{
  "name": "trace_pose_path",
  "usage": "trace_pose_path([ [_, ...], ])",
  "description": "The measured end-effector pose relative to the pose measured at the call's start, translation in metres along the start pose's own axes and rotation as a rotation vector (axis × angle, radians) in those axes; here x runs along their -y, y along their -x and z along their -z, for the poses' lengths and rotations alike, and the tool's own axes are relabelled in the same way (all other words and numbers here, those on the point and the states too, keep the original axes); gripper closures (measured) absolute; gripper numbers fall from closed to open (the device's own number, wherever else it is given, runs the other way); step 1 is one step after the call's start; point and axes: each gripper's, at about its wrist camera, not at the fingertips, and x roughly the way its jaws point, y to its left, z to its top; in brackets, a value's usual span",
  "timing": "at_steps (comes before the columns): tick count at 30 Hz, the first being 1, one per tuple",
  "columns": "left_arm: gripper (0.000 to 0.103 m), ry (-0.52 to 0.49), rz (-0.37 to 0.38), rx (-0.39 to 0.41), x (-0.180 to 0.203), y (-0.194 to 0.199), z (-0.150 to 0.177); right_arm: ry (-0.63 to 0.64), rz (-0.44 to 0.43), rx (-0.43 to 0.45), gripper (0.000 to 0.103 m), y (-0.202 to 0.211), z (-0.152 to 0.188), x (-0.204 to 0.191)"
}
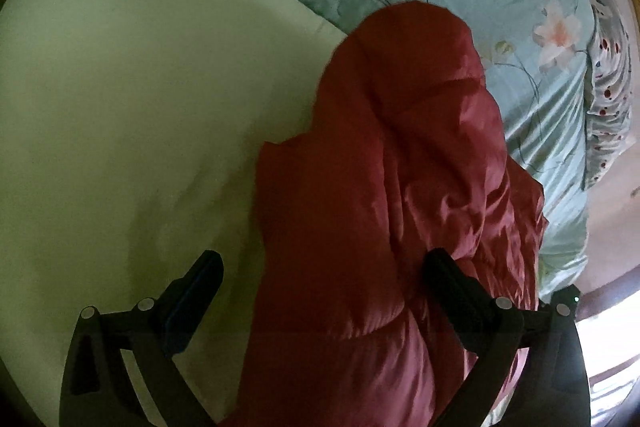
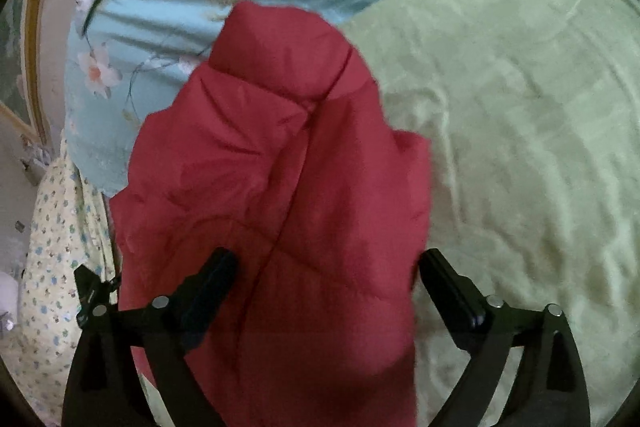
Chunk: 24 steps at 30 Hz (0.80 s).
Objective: Fold large clothes
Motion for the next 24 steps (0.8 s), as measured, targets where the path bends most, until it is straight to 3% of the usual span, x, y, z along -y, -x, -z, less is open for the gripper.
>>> trace_pose_path([
  [6,0.004,0.004,0.08,-0.028,-0.005,-0.018,-0.007,-0.028,-0.049,-0.044,0.001,-0.015,-0.005,0.001],
  [7,0.017,-0.018,0.102,-0.027,-0.003,-0.02,-0.006,-0.04,-0.062,-0.057,0.003,-0.018,-0.004,0.003],
  [9,0.025,-0.05,0.107,-0.018,0.001,-0.019,-0.004,-0.043,-0.072,-0.07,0.005,-0.023,-0.004,0.003],
  [11,0.038,-0.085,0.105,-0.008,0.004,-0.018,-0.002,-0.014,-0.07,-0.075,0.014,-0.023,-0.002,-0.001],
  [16,0.053,-0.145,0.086,0.027,0.018,-0.001,0.005,0.002,-0.079,-0.069,0.048,-0.009,0.003,-0.011],
  [19,0.056,-0.173,0.096,0.046,0.025,0.016,0.014,0.018,-0.072,-0.057,0.058,0.005,0.008,-0.022],
  [24,0.059,-0.186,0.139,0.055,0.028,0.041,0.033,0.037,-0.074,-0.057,0.063,0.025,0.02,-0.038],
])
